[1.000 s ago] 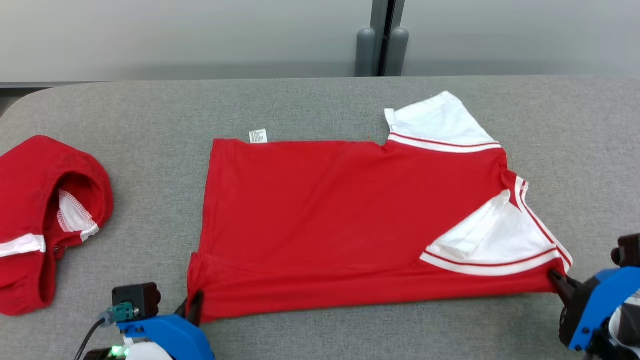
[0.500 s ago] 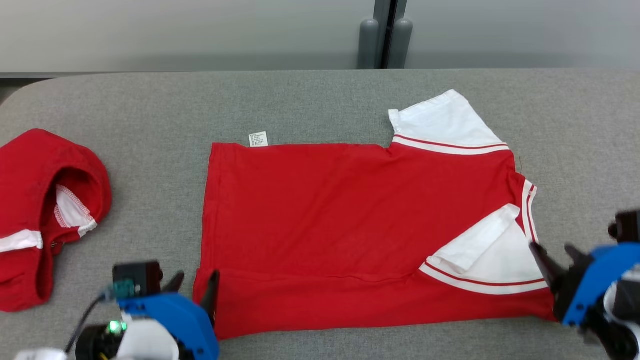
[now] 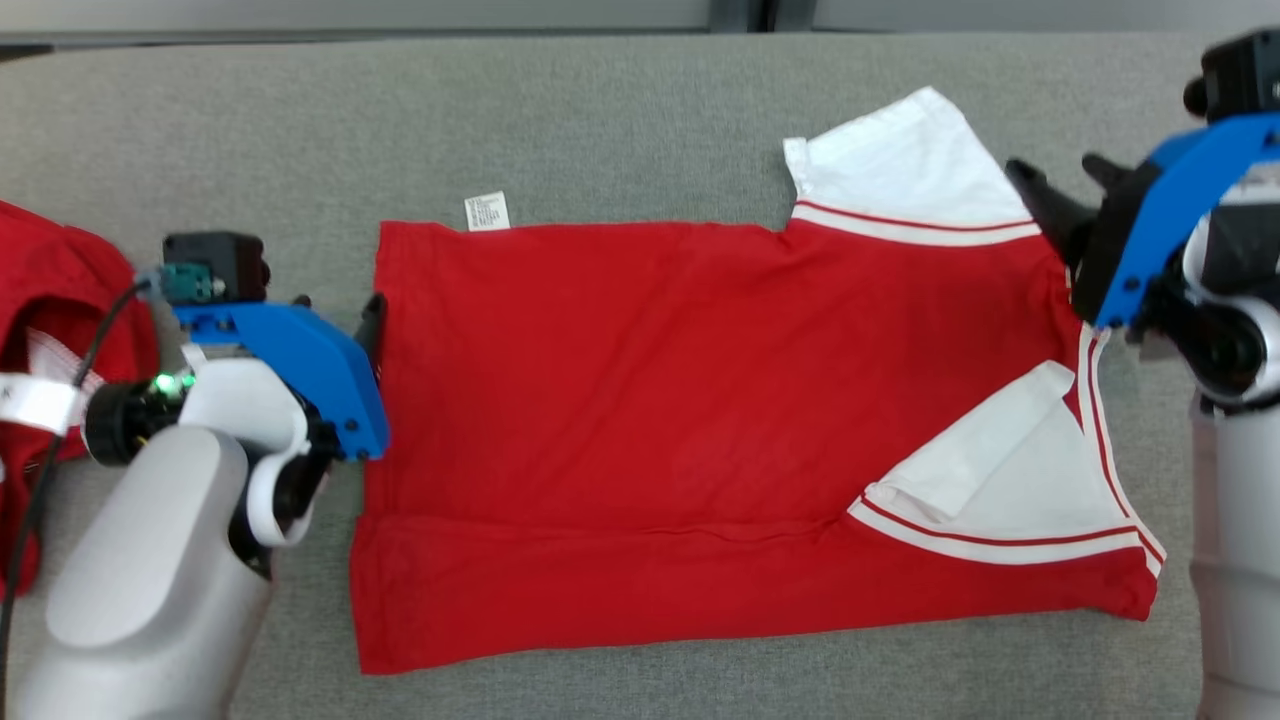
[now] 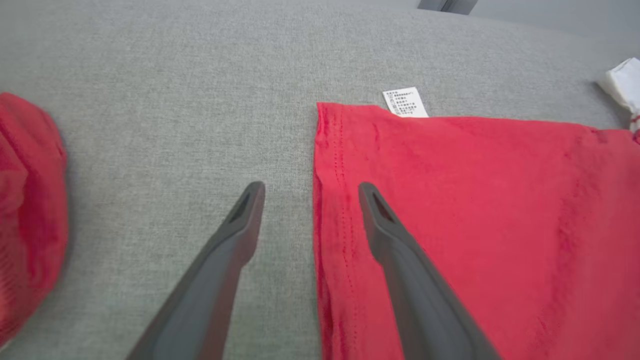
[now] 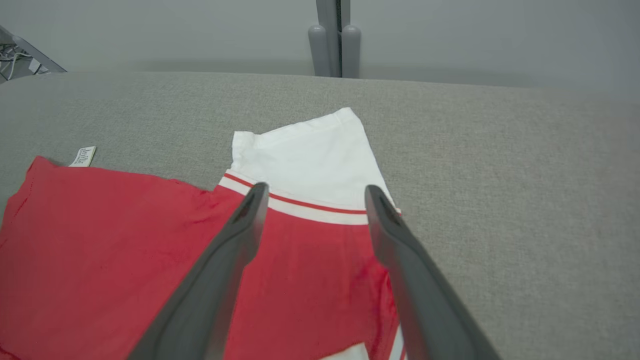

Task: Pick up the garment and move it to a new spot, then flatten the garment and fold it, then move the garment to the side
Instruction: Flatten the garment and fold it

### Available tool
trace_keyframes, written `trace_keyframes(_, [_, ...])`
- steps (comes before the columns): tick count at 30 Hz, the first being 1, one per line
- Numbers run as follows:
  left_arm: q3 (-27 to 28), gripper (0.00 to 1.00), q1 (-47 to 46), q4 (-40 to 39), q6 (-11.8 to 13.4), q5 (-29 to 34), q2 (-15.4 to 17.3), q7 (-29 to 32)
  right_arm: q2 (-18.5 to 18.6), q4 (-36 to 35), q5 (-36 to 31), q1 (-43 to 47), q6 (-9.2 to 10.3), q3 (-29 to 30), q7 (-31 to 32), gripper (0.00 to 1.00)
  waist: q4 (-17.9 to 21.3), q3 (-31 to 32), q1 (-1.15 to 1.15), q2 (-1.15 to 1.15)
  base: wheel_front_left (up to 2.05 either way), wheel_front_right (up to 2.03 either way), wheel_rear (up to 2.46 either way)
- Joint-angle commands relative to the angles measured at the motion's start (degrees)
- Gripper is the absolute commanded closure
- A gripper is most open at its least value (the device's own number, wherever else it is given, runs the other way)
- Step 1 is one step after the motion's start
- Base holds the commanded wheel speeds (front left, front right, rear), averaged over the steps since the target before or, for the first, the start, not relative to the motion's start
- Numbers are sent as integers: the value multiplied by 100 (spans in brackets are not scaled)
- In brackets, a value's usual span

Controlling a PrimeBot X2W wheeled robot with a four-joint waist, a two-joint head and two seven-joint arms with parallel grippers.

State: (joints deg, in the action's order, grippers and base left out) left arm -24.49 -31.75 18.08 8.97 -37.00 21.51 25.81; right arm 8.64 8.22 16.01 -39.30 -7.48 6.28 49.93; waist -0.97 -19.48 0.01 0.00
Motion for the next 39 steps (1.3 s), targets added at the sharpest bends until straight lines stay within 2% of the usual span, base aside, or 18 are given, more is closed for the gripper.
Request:
trace_keyframes(1, [13, 0, -265, 192, -60, 15, 17, 38, 54, 165, 9, -263, -3, -61, -80, 0, 83, -236, -1, 0, 0, 0, 0])
trace_keyframes(6, [65, 0, -845, 752, -230, 4, 17, 7, 24, 735, 66, -893, -3, -321, -351, 0, 246, -552, -1, 0, 0, 0, 0])
trace_keyframes(12, [44, 0, -1278, 1132, -340, 24, 4, -13, 54, 1165, 222, -1230, -3, -588, -556, 0, 373, -778, -1, 0, 0, 0, 0])
trace_keyframes(23, [93, 0, -1375, 1665, -474, -227, -165, -13, 161, 1580, 377, -1368, -3, -743, -763, 0, 427, -903, -1, 0, 0, 0, 0])
trace_keyframes(24, [99, 10, -1362, 1727, -474, -255, -187, 20, 164, 1611, 398, -1383, -3, -747, -773, 0, 427, -918, -1, 0, 0, 0, 0])
trace_keyframes(25, [106, 50, -1336, 1786, -450, -300, -213, 63, 167, 1650, 418, -1388, -3, -758, -775, 0, 429, -928, -1, 0, 0, 0, 0])
trace_keyframes(26, [115, 68, -1320, 1834, -451, -342, -238, 114, 175, 1683, 427, -1401, -3, -775, -761, 0, 430, -941, -1, 0, 0, 0, 0])
trace_keyframes(27, [134, 91, -1296, 1875, -471, -420, -286, 170, 178, 1710, 429, -1421, -3, -789, -749, 0, 428, -957, -1, 0, 0, 0, 0])
trace_keyframes(28, [140, 100, -1275, 1909, -498, -483, -323, 246, 187, 1736, 429, -1443, -3, -802, -736, 0, 421, -972, -1, 0, 0, 0, 0])
trace_keyframes(31, [111, 100, -1309, 1893, -612, -652, -425, 495, 288, 1847, 384, -1592, -3, -764, -666, 0, 307, -1068, -1, 0, 0, 0, 0])
trace_keyframes(39, [-9, 100, -1303, 1358, -787, -702, -640, 346, 587, 2304, -225, -2157, -3, -395, -596, 0, -175, -1317, -1, 0, 0, 0, 0])
